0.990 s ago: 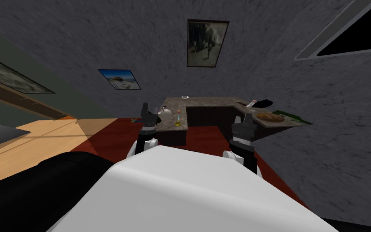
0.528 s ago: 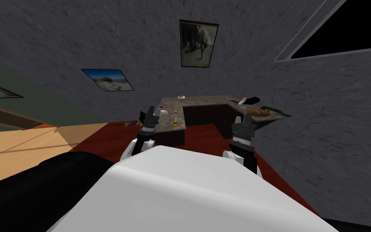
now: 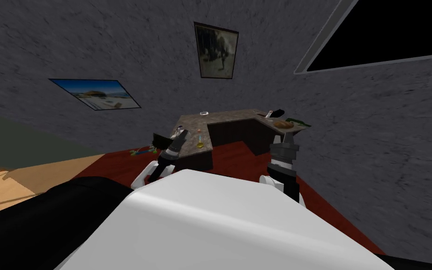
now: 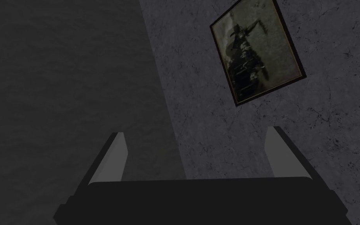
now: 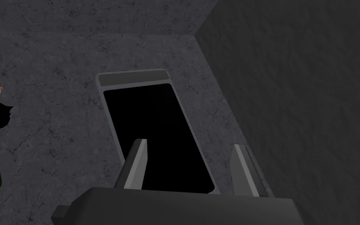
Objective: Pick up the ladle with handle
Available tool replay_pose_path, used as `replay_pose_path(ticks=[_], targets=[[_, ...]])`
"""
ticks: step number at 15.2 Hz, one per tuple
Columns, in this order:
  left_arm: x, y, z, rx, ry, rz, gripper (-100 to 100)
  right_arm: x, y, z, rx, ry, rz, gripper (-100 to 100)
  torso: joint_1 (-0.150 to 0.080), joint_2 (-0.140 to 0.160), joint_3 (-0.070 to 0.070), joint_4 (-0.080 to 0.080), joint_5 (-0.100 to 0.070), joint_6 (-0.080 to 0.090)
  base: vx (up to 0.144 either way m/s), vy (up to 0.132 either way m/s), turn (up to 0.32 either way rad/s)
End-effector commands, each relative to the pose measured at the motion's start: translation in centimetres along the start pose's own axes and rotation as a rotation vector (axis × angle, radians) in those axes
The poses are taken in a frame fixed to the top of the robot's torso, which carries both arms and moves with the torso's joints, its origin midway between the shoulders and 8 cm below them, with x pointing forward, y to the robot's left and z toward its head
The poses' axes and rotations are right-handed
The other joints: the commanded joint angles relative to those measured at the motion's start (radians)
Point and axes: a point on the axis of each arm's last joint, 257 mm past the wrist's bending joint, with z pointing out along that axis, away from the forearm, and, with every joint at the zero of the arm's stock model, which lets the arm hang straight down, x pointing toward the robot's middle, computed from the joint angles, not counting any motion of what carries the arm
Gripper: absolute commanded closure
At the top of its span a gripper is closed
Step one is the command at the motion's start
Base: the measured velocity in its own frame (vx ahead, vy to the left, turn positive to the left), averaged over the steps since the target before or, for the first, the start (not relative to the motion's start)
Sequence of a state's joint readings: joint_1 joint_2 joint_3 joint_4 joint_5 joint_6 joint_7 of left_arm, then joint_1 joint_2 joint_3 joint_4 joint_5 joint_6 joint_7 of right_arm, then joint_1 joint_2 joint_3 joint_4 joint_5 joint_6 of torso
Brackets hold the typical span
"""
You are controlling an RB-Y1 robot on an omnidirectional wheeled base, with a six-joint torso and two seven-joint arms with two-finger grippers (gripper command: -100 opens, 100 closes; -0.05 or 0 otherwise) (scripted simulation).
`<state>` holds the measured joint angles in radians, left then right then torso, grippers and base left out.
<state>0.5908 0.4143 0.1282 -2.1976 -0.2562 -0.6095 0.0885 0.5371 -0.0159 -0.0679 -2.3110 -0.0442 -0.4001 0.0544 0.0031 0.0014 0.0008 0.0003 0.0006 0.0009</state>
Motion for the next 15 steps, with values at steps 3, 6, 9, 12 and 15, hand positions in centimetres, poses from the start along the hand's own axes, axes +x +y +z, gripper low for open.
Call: replay_pose_path(ticks=[3,6,9,12,15], targets=[[1.8,1.4,-1.1,-0.010,0.133,0.123,-100,0.0,0.0,0.0,0.000,0.000,0.000,0,0.000,-0.001,0.000,0.000,0.000,-0.001,-0.017,0.026,-0.181],[2.9,2.2,-1.9,-0.011,0.223,0.198,-100,0.0,0.0,0.0,0.000,0.000,0.000,0,0.000,-0.001,0.000,0.000,0.000,0.000,-0.018,0.031,-0.292],[3.9,3.1,-2.8,-0.012,0.303,0.266,-100,0.0,0.0,0.0,0.000,0.000,0.000,0,0.001,-0.001,0.000,0.000,0.000,0.000,-0.017,0.039,-0.251],[5.2,4.9,-5.0,-0.015,0.437,0.377,-100,0.0,0.0,0.0,0.000,0.000,0.000,0,0.001,-0.001,-0.001,0.000,0.000,0.000,-0.014,0.036,-0.286],[6.1,6.0,-6.4,-0.007,0.537,0.453,-100,0.0,0.0,0.0,0.000,0.000,0.000,0,0.001,-0.001,-0.001,0.000,0.000,-0.001,-0.019,0.042,-0.211]])
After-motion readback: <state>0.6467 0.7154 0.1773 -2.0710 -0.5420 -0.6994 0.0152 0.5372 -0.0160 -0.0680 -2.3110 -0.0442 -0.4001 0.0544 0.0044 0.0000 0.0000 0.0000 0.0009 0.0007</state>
